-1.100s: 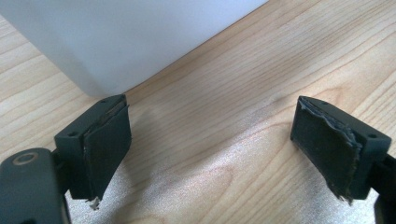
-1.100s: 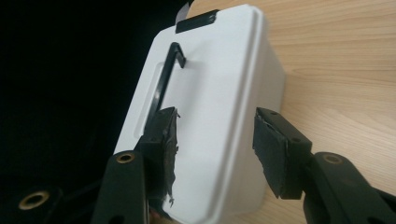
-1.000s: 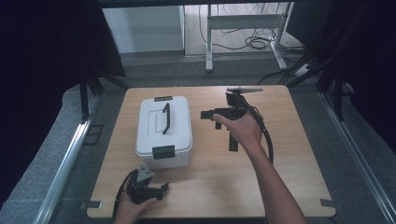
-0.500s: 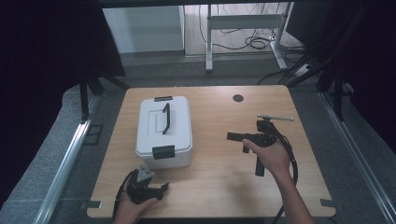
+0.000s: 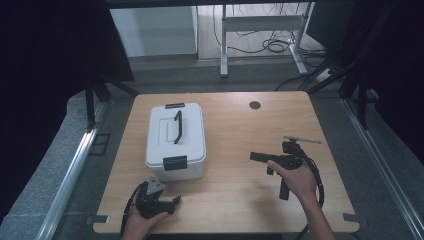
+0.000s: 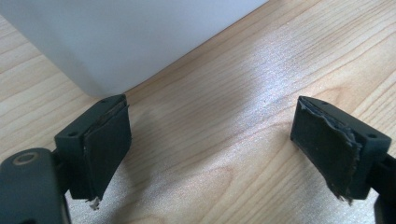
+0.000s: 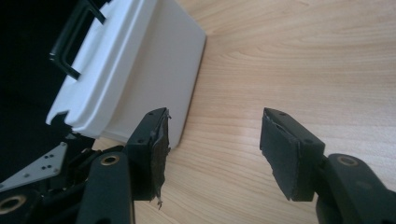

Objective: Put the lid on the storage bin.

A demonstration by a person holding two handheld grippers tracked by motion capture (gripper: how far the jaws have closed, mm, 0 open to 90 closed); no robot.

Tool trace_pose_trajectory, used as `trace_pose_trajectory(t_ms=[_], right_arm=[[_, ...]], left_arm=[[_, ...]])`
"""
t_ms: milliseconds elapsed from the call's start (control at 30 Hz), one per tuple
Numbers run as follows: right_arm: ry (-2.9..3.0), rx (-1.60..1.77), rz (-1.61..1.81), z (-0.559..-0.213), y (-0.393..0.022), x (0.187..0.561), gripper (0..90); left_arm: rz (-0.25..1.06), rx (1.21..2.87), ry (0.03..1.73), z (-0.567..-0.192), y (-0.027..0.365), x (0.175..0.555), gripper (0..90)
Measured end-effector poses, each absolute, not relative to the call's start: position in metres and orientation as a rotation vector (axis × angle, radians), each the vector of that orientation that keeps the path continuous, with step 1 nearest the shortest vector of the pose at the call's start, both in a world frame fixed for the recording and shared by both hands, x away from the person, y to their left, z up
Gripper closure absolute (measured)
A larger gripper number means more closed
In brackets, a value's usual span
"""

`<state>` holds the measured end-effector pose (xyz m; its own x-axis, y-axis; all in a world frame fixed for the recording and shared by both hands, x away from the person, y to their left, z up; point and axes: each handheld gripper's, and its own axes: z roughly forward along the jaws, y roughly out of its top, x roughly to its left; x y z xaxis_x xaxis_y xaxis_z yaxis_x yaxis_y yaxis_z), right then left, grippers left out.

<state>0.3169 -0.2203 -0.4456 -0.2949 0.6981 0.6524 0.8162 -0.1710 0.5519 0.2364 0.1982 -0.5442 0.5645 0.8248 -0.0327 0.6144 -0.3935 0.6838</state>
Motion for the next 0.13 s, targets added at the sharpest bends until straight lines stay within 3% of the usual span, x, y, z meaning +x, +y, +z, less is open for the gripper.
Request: trace_pose_trajectory(t_ms=[133], right_arm=[[-1.931,-1.776,-1.484,-0.4477,-0.2203,0.3166,38.9]], left_arm=[[0.413,2.141,1.147,-0.5442,0.1982,0.2364,12.2]])
